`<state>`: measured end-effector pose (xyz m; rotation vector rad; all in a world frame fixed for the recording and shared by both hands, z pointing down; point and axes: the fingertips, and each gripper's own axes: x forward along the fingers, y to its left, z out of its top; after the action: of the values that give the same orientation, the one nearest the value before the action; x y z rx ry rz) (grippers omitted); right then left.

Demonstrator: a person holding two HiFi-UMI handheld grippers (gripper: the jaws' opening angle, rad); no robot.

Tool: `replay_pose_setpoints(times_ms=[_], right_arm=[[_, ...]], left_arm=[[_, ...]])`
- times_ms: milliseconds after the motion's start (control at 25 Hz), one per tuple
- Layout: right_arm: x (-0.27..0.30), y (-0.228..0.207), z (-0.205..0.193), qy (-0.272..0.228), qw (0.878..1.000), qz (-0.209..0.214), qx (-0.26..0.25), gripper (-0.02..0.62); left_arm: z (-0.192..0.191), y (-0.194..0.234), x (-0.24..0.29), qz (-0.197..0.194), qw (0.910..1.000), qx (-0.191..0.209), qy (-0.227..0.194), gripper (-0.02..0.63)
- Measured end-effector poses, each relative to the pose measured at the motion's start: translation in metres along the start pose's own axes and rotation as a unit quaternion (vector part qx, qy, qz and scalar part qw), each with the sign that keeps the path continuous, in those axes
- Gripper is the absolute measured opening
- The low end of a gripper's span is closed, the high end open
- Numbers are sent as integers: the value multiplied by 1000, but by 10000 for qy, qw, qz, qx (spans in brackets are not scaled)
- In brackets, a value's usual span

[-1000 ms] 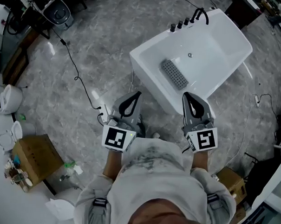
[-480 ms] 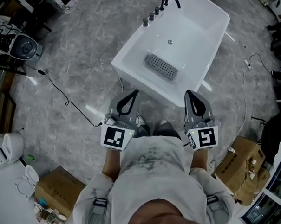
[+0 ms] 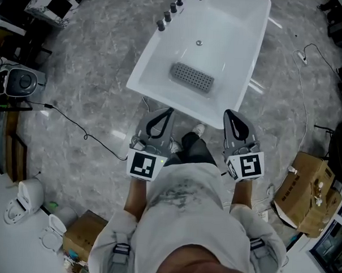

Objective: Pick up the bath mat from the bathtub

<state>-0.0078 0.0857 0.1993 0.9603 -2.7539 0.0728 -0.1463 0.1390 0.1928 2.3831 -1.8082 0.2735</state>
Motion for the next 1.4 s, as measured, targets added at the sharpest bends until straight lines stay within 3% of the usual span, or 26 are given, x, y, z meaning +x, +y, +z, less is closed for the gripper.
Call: replay_pose_setpoints(times_ms=[360, 880, 1400], right_arm=[[46, -66, -34, 228, 9997, 89, 39, 2], [37, -170, -95, 498, 9955, -675, 448, 2], [69, -175, -162, 827, 9856, -1108, 970, 2]], left_arm=[[-11, 2, 96, -18, 9990, 268, 357, 3], [-42, -42, 225, -838, 9915, 558, 820, 3], [-106, -38, 273, -1438, 9775, 844, 1295, 3]])
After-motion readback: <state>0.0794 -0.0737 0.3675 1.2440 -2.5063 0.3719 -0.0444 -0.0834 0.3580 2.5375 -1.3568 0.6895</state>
